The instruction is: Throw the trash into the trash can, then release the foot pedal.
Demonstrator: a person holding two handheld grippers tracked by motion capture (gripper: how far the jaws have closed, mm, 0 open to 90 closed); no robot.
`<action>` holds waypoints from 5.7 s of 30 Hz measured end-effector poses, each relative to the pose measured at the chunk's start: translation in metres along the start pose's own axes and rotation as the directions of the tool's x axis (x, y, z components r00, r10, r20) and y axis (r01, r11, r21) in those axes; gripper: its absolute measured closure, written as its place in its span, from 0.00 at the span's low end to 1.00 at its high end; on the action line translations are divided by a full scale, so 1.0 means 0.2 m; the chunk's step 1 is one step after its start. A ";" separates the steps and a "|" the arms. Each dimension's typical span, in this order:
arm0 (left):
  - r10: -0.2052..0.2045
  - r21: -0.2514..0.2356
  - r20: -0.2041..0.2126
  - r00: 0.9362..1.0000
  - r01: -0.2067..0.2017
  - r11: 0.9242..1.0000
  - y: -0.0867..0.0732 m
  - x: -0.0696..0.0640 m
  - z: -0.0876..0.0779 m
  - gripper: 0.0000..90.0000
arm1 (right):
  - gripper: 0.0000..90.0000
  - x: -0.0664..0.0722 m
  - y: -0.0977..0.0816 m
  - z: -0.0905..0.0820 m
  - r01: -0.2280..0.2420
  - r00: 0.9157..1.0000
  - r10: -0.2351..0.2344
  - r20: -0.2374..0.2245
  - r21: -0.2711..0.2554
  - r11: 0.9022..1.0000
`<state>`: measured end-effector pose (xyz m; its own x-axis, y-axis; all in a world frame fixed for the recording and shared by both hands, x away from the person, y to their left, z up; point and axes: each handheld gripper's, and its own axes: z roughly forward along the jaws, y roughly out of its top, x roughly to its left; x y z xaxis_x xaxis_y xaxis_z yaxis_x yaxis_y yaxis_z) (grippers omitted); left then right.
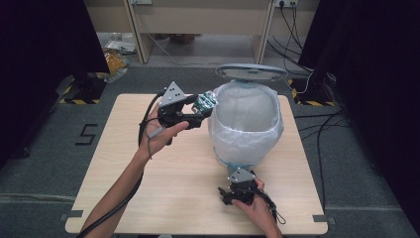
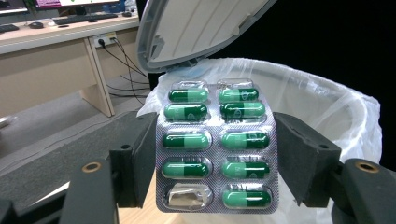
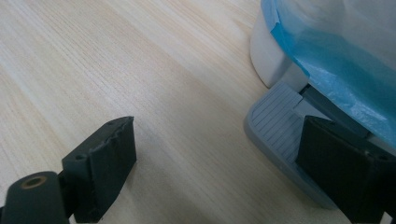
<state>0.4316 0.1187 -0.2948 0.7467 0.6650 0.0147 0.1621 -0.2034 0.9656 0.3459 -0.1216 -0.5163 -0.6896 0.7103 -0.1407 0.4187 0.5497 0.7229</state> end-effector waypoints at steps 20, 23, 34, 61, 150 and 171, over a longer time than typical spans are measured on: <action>0.011 0.022 0.042 0.999 -0.012 1.000 0.09 -0.09 0.20 0.38 | 0.13 0.00 0.00 0.00 0.004 1.000 -0.004 0.000 -0.001 1.000; 0.009 0.025 0.046 0.999 -0.010 1.000 0.10 -0.10 0.22 0.38 | 0.13 0.00 0.00 0.00 0.004 1.000 -0.004 0.000 -0.001 1.000; 0.011 0.049 0.066 0.998 -0.014 0.999 0.11 -0.15 0.33 0.38 | 0.13 0.00 0.00 0.00 0.006 1.000 -0.006 0.000 -0.001 1.000; -0.012 0.062 0.067 0.998 0.008 0.998 0.10 -0.14 0.37 0.23 | 0.13 0.00 0.00 0.00 0.006 1.000 -0.006 -0.001 -0.004 1.000; -0.086 0.428 -0.184 0.979 0.159 0.889 -1.25 0.12 -0.23 0.16 | 0.12 0.00 -0.01 0.00 0.007 1.000 -0.007 -0.005 -0.009 1.000; -0.095 0.424 -0.193 0.977 0.170 0.889 -1.25 0.12 -0.22 0.15 | 0.12 0.00 -0.01 0.00 0.011 1.000 -0.011 -0.006 -0.013 1.000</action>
<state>0.3809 0.2180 -0.5240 0.5891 0.8076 -0.0267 0.5450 -0.3728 0.7510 0.3455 -0.1231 -0.5173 -0.6980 0.7014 -0.1445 0.4035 0.5519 0.7298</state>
